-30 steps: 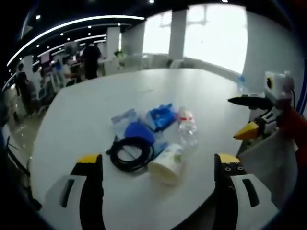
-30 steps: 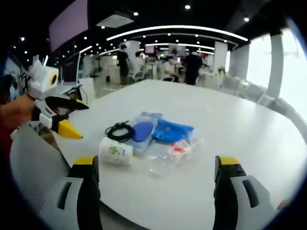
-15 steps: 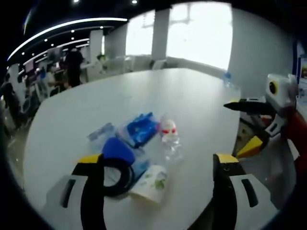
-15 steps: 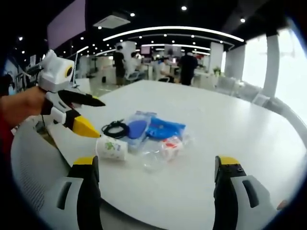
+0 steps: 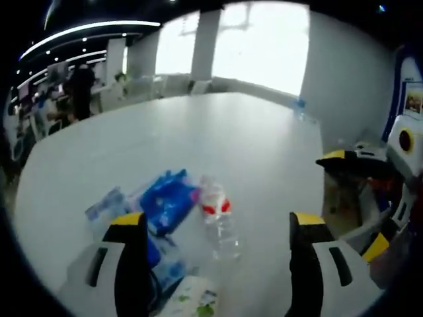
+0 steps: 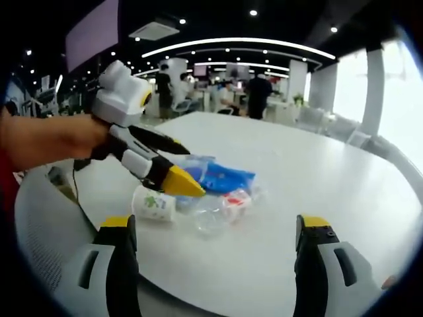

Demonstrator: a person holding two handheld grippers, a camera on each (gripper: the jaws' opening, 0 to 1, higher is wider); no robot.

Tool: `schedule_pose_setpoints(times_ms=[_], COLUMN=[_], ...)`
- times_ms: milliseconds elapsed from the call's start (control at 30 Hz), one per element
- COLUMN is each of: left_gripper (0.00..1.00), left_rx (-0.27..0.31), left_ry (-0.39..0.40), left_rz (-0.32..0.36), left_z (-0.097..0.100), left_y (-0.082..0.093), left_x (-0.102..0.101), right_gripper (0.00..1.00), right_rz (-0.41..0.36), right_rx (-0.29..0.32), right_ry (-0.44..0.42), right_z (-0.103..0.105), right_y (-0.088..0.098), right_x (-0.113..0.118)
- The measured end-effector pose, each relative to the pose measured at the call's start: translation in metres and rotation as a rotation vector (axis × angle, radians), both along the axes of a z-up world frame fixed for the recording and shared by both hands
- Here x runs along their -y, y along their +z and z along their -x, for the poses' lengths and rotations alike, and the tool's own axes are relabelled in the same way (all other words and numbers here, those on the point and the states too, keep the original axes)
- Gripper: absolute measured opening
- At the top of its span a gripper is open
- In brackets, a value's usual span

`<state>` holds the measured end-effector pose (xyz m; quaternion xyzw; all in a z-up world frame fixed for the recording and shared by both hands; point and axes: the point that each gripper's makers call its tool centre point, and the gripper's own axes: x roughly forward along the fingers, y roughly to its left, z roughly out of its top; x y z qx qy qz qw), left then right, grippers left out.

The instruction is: Arrange the tabletop items into an orderly group along one side of the table until the central work area is clear of visible clutter.

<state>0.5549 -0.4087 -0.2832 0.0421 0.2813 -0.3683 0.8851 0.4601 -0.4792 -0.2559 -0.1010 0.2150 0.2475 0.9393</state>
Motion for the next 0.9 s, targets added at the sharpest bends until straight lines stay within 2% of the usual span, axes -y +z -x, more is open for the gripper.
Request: schedule_pose_setpoints(times_ms=[167, 267, 367, 633, 733, 900], left_gripper=[0.8, 0.77, 0.74, 0.63, 0.59, 0.52], left_rx=[-0.006, -0.064, -0.091, -0.062, -0.091, -0.106], left_ry=[-0.023, -0.027, -0.01, 0.003, 0.001, -0.002], left_rz=[-0.039, -0.064, -0.078, -0.178, -0.202, -0.233], left_z=[-0.013, -0.018, -0.026, -0.039, -0.038, -0.039], left_y=[-0.009, -0.025, -0.036, -0.054, -0.062, -0.071], left_x=[0.016, 0.024, 0.029, 0.042, 0.046, 0.058], right_gripper=[0.99, 0.99, 0.99, 0.99, 0.99, 0.99], right_rz=[-0.002, -0.005, -0.005, -0.01, -0.016, -0.019], right_rx=[0.002, 0.002, 0.002, 0.004, 0.005, 0.003], right_ry=[-0.003, -0.006, -0.008, -0.015, -0.019, -0.023], right_z=[-0.001, -0.001, -0.001, -0.002, -0.002, -0.002], right_y=[0.0, 0.0, 0.0, 0.0, 0.0, 0.0], right_x=[0.0, 0.001, 0.001, 0.002, 0.003, 0.003])
